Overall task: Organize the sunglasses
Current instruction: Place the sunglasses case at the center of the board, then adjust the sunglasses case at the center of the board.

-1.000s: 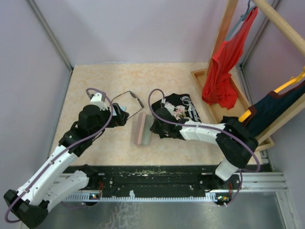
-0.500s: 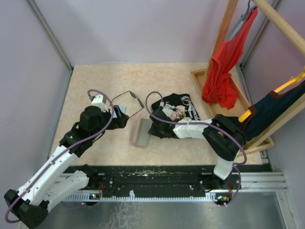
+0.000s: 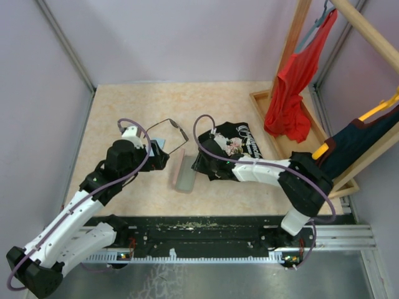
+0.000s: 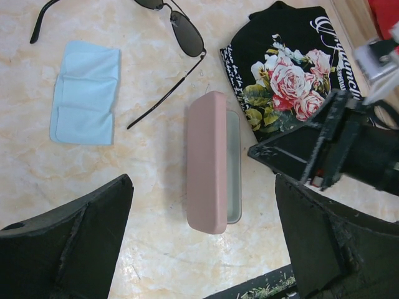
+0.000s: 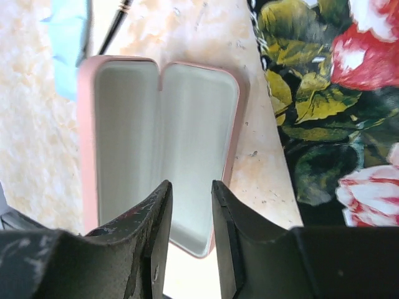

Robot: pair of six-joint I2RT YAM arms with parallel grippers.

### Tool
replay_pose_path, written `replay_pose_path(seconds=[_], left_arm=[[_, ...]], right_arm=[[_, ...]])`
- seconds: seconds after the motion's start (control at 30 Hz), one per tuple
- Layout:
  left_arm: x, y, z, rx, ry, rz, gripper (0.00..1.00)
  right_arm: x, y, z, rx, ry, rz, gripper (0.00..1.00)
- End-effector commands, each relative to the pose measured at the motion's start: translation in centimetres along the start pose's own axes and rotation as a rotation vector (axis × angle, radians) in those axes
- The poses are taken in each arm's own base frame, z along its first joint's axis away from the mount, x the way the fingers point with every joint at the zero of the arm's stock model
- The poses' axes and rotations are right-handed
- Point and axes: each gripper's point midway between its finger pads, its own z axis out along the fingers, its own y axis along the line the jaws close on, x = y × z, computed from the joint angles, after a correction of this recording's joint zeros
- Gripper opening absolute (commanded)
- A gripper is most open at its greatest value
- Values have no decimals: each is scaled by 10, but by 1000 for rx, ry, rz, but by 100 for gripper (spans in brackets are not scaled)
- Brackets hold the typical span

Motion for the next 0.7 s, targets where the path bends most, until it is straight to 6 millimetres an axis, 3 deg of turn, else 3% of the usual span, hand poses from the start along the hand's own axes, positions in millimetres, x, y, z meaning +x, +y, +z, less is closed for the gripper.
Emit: replay_pose_path(seconds=[0.0,0.17,0.33,0.43,0.67], left_arm=[[-6,-3,-3,15,-10,12,100],[-21,1,-14,-16,-64,3,99],[-42,2,-33,-11,-154,6,100],[-49,4,-41,-20,-179,15,100],[-53,8,-48,-42,-181,48,100]], right_arm=[[-32,15,-38,-59,-118,-141,33],[-45,22,-51,-191,-112,-550,36],[-58,23,-37,-229,-42,-850,42],[-67,26,-24,-242,-23,-937,46],[-66,33,16,-338,82,-1032,47]])
